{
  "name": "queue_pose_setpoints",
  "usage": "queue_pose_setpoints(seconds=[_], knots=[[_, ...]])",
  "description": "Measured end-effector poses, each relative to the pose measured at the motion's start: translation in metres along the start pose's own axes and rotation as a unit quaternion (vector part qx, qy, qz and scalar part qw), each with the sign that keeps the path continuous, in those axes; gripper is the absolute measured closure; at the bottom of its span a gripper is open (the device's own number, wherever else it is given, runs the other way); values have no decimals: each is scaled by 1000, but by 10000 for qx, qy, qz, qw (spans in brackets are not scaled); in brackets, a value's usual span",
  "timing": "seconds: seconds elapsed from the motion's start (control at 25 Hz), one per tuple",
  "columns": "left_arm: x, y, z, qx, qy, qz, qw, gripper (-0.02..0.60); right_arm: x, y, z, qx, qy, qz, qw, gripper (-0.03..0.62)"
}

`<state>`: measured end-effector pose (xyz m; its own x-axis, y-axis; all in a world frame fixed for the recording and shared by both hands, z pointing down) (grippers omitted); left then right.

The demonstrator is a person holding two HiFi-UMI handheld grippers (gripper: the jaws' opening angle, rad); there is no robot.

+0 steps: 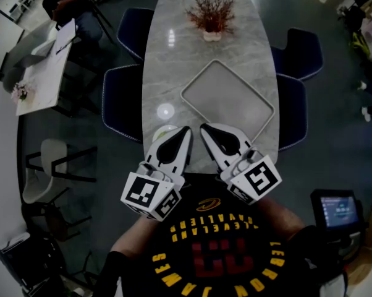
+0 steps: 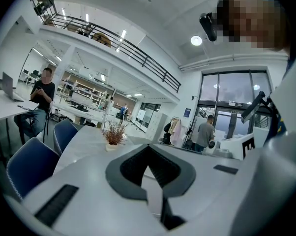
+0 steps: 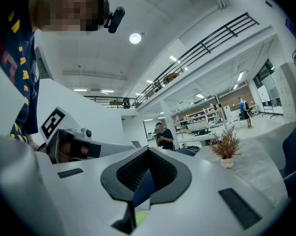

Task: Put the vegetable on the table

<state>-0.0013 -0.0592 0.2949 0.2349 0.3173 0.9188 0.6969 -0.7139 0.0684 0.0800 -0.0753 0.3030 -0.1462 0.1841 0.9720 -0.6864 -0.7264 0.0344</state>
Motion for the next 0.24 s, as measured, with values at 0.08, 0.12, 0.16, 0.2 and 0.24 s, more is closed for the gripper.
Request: queue_pose_setpoints(seconds=[0.08, 0.12, 0.16, 0.2, 0.24], knots=[[0, 0, 0, -8, 5, 10, 10000, 581, 1, 0, 0, -7, -25, -9, 10000, 589], [0, -1, 0, -19, 8, 13, 10000, 581, 1, 0, 0, -8, -28, 6, 10000, 589], [0, -1, 0, -39, 11, 17, 10000, 581, 1, 1, 0, -18, -43, 12, 10000, 589], [-1, -3, -1, -65, 16, 25, 10000, 581, 1, 2, 0, -36, -68, 4, 10000, 589], [-1, -4, -1, -94, 22, 33, 9999, 581, 2, 3, -1, -61, -97, -7, 9999, 589]])
Point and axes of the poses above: the fingertips, and each gripper's own axes: y forward along the fingers, z to its right, x out of its underside, the point moved 4 cm from there along -y, backward along the fingers, and after that the axes turned 14 degrees about x, right-handed, at the moved point
